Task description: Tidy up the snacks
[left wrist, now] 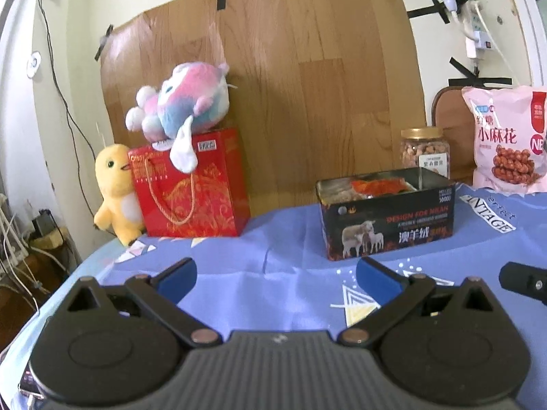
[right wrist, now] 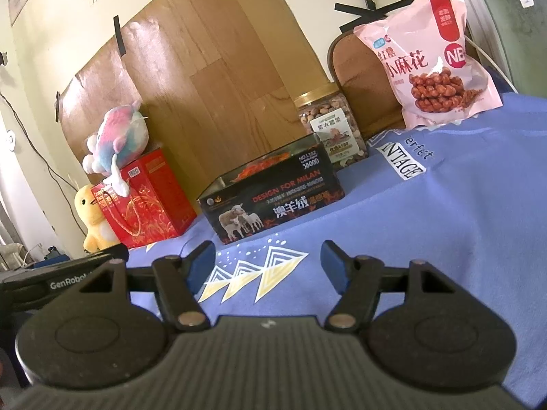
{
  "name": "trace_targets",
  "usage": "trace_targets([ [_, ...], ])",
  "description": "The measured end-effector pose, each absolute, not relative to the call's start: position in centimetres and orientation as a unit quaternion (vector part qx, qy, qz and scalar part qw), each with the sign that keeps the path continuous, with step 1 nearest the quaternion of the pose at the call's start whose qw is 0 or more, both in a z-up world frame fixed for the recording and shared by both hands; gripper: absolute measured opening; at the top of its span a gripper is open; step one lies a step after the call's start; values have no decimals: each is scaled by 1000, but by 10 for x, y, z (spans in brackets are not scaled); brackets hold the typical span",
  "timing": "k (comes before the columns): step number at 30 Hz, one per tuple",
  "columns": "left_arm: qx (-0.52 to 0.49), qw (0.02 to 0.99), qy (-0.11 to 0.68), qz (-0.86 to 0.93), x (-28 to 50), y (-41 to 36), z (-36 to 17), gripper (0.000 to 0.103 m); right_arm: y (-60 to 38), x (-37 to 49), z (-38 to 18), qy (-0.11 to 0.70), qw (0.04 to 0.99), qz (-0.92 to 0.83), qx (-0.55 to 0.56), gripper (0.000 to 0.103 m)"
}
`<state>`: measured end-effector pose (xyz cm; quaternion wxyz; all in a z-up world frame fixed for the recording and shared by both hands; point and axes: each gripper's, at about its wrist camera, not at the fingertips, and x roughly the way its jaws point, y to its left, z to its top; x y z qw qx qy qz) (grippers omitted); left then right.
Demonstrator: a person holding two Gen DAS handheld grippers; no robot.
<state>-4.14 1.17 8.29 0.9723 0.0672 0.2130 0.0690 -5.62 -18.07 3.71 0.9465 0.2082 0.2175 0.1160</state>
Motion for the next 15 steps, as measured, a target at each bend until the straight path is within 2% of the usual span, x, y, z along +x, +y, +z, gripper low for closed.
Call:
trace_targets([
  [10,70,973,206,74,-46,18,87,103,-183,-54,35,223,944,115,214,73],
  [15,70,966,237,72,-37,20,81,103,-184,-53,34,227,942,114,219,73],
])
